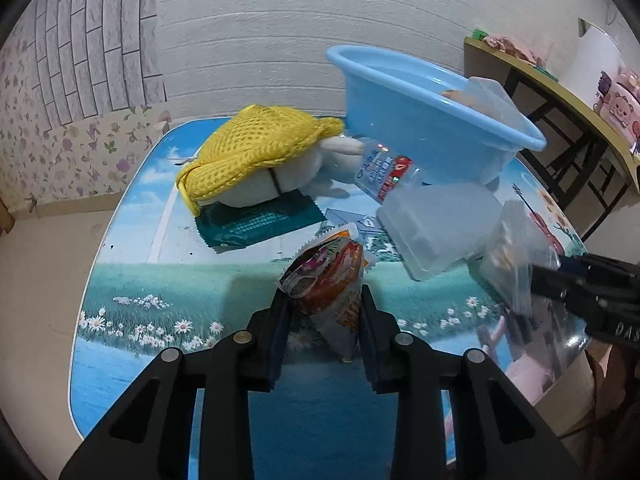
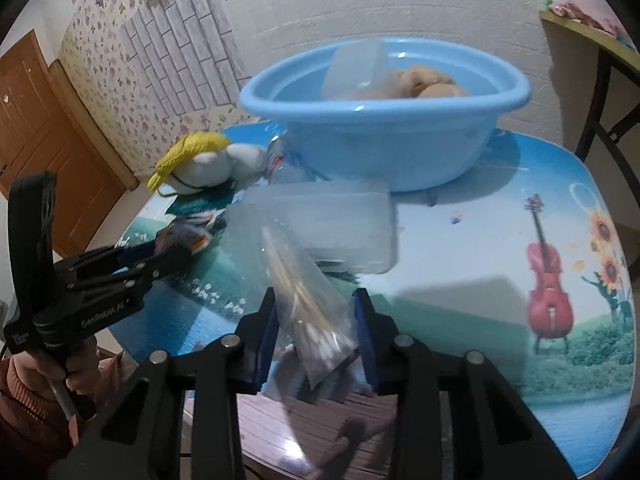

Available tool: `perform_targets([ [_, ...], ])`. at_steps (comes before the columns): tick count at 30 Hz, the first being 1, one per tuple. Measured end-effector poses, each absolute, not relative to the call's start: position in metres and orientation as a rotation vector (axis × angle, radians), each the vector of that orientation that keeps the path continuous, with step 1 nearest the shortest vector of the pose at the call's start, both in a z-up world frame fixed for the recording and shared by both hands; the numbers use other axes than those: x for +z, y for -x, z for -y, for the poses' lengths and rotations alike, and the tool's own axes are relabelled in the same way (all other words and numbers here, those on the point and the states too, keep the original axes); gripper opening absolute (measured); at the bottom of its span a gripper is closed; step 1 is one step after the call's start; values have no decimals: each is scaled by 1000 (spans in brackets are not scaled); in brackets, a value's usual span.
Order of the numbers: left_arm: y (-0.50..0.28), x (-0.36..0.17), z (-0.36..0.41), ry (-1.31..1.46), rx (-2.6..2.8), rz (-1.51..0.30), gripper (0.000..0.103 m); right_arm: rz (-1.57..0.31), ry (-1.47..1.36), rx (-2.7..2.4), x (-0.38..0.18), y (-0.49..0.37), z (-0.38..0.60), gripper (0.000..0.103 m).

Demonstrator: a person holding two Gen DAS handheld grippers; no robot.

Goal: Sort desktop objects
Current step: 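Close the right tool on the cotton swab bag while the left tool grips the snack packet, then lift the snack packet with the left tool while the right tool lifts the swab bag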

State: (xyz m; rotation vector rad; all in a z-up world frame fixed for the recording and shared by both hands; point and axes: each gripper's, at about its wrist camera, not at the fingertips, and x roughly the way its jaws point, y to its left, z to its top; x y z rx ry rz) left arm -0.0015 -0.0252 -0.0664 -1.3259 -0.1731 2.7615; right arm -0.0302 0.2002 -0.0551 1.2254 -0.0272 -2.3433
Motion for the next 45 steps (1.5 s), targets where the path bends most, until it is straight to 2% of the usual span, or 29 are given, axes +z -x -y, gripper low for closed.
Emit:
perform_targets([
  [19, -6, -69, 16, 1399, 2752, 132, 31, 73, -1266, -2457, -61, 43, -250, 35],
  [22, -4, -69, 15, 1396, 2757, 125, 31, 83, -1241, -2442, -59, 41, -248, 38],
  [25, -3, -70, 14, 1397, 2764, 112, 33, 60, -1240, -2449, -60, 42, -246, 45],
  [27, 0, -70, 12, 1399, 2773, 89, 36, 70, -1238, -2442, -62, 42, -246, 56],
  [29, 3, -70, 10, 1397, 2782, 70, 38, 78, -1239, -2428, -64, 43, -244, 61],
  [34, 8, -71, 8, 1390, 2792, 72, 40, 46, -1260, -2417, -70, 43, -238, 62],
  [37, 11, -73, 8, 1378, 2803, 69, 47, 47, -1263, -2416, -72, 44, -237, 63],
  [39, 11, -74, 7, 1373, 2813, 57, 62, 42, -1259, -2418, -73, 43, -236, 64],
  [41, 11, -77, 3, 1361, 2826, 29, 66, 12, -1253, -2421, -73, 42, -233, 66],
  [44, 10, -77, -1, 1325, 2816, 3, 64, -73, -1228, -2436, -75, 38, -225, 68],
  [45, 10, -77, -2, 1316, 2817, -1, 53, -112, -1212, -2444, -76, 35, -222, 68],
])
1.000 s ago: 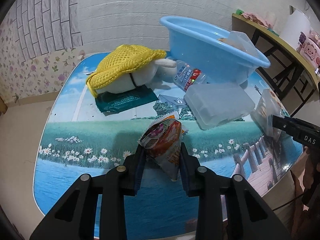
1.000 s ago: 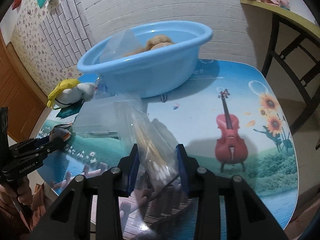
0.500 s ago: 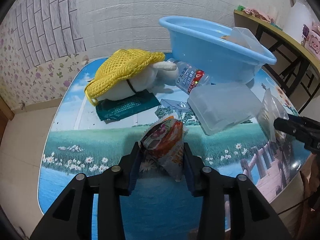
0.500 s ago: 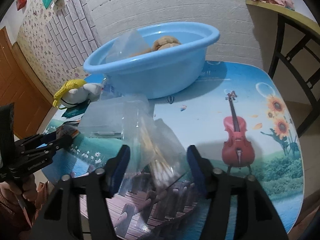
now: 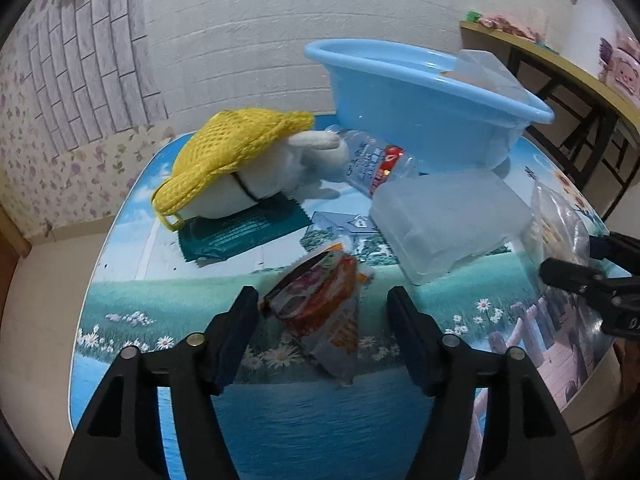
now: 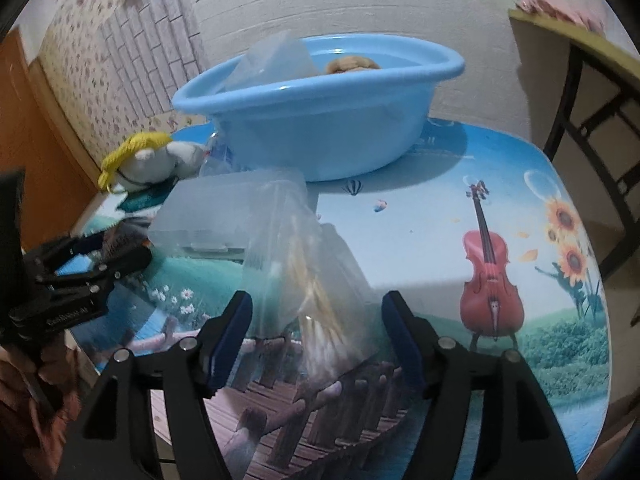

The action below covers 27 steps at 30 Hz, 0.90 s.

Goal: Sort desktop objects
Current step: 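Lift the snack packet with the left tool while the right tool lifts the swab bag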

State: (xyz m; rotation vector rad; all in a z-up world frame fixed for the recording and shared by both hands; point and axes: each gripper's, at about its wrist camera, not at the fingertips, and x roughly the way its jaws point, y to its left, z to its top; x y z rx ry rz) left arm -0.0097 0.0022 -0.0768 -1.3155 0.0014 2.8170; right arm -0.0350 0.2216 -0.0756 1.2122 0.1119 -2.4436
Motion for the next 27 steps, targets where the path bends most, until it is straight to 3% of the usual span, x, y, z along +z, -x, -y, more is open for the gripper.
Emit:
perform_targets([
  [2, 9, -75, -2, 1305, 2826, -6, 36, -147, -1190, -2445, -77, 33, -219, 62],
  [3, 8, -75, -2, 1302, 2814, 1, 32, -152, -1175, -2441, -76, 32, -218, 47],
  [5, 5, -73, -3, 1296, 2805, 1, 30, -107, -1167, -2410, -74, 32, -220, 32],
  [6, 4, -72, -4, 1296, 2802, 0, 29, -60, -1154, -2397, -73, 31, -223, 29],
  [27, -4, -3, -18, 1088, 2822, 106, 29, 96, -875, -2348, -11, 17, -219, 26],
])
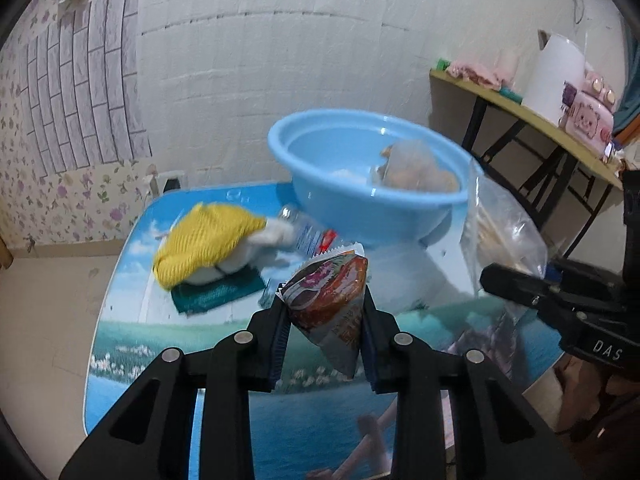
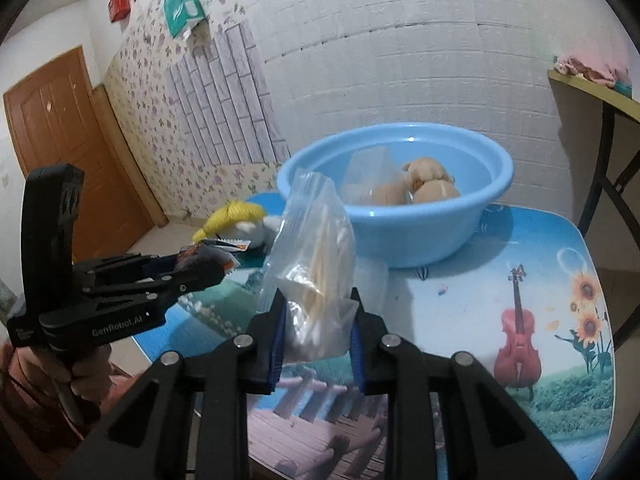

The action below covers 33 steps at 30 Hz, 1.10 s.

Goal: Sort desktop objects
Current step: 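Lift the snack packet with the left tool while the right tool lifts the swab bag, then open the left tool over the basin while the right tool releases the swab bag into it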

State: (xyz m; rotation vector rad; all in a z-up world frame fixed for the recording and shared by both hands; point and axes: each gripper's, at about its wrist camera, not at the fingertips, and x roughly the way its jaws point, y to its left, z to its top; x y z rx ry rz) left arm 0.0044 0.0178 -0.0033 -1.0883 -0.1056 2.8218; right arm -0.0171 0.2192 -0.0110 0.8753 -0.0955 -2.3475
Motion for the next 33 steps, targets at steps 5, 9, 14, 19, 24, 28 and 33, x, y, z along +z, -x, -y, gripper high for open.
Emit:
perform_targets([
  [5, 9, 15, -24, 1016, 2830, 125, 29, 89, -837, -2389, -1, 25, -221, 26],
  [9, 27, 22, -32, 996, 2835, 105, 29, 91, -832, -2417, 3, 39, -223, 26],
  [14, 57, 24, -41, 1000, 2820, 90, 29, 108, -809, -2429, 7, 59, -225, 26],
  [19, 82, 25, -53, 1005, 2809, 43, 29, 133, -794, -2445, 9, 83, -229, 26],
  [24, 107, 21, -58, 1023, 2797, 29, 30, 134, -802, -2462, 8, 110, -230, 26],
  [28, 130, 18, -61, 1062, 2786, 19, 31, 124, -801, -2482, 12, 132, -230, 26],
  [33, 143, 14, -64, 1056, 2797, -42, 37, 109, -815, -2496, 12, 146, -226, 29],
])
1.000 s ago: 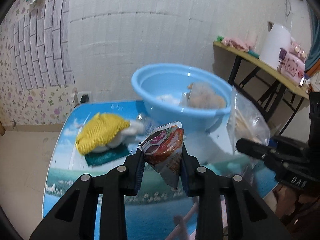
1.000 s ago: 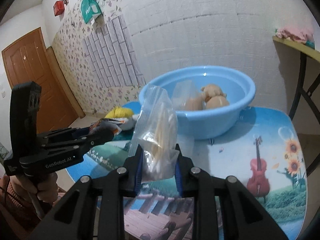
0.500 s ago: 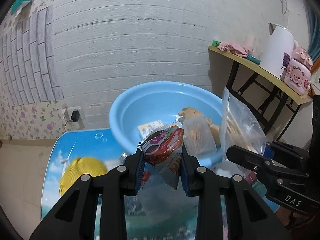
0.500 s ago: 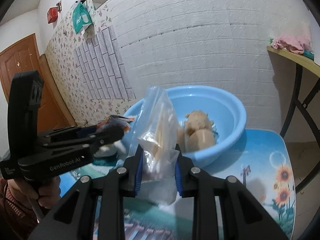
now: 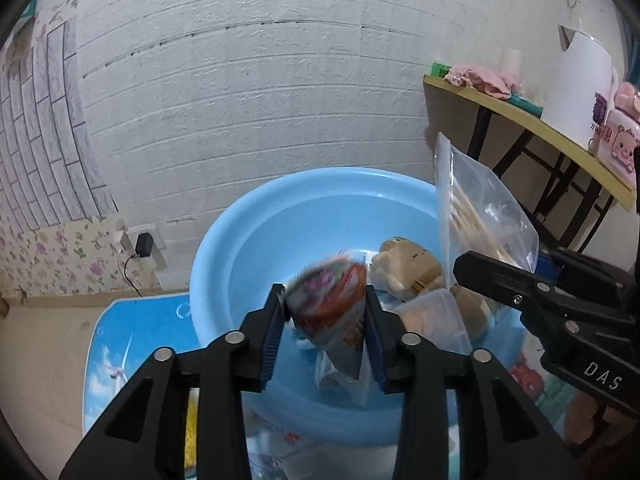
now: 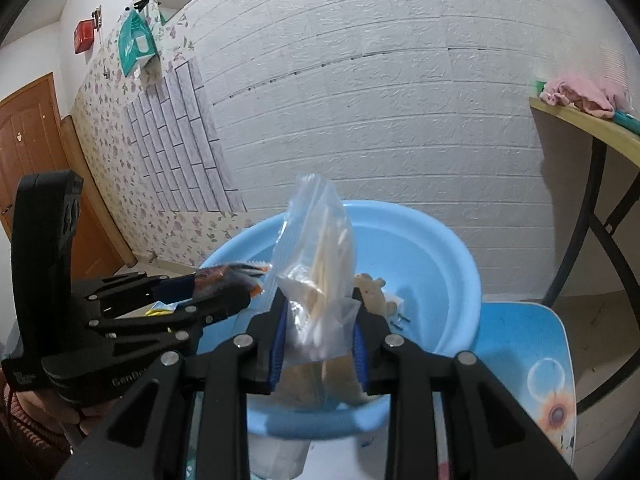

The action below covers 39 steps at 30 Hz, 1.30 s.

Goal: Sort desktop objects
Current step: 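Open the left tool over the basin while the right tool releases the swab bag into it, then move the left tool to the yellow-hatted plush toy and close on it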

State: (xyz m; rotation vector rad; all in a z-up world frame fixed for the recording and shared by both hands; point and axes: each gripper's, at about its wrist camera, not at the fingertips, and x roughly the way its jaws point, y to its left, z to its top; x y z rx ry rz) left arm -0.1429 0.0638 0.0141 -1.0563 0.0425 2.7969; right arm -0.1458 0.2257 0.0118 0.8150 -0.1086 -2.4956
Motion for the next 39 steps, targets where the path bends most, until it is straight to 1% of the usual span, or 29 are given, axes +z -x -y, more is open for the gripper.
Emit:
perform_targets([
  [2, 145, 11, -63, 1061, 2802, -56, 37, 104, -821, -2493, 10, 146, -224, 29],
  [5, 144, 10, -61, 1064, 2799, -27, 37, 87, -846, -2500, 5, 147, -224, 29],
  [9, 137, 10, -55, 1064, 2810, -9, 38, 106, -899, -2496, -2, 147, -225, 36],
  [13, 126, 9, -44, 1074, 2827, 17, 41, 96, -941, -2500, -8, 141, -225, 37],
  [16, 115, 11, -37, 1050, 2838, 19, 43, 106, -923, -2502, -6, 131, -228, 45],
  [17, 111, 12, -35, 1050, 2852, 4, 49, 104, -916, -2504, -5, 127, -228, 48],
  [18, 108, 13, -33, 1047, 2861, -2, 51, 99, -908, -2507, -3, 122, -229, 50],
  [26, 82, 10, -7, 1071, 2892, 52, 52, 46, -878, -2546, 2, 97, -230, 52],
  [28, 74, 8, -1, 1079, 2894, 65, 52, 42, -883, -2544, 2, 91, -230, 54],
  [30, 67, 5, 5, 1085, 2901, 73, 57, 40, -894, -2545, 0, 86, -231, 60],
  [32, 60, 1, 12, 1095, 2912, 85, 59, 44, -937, -2525, -6, 83, -230, 61],
  [34, 53, -5, 21, 1118, 2921, 110, 59, 61, -989, -2502, -14, 81, -228, 61],
  [39, 42, -21, 36, 1183, 2920, 173, 60, 31, -1044, -2484, -25, 74, -224, 61],
])
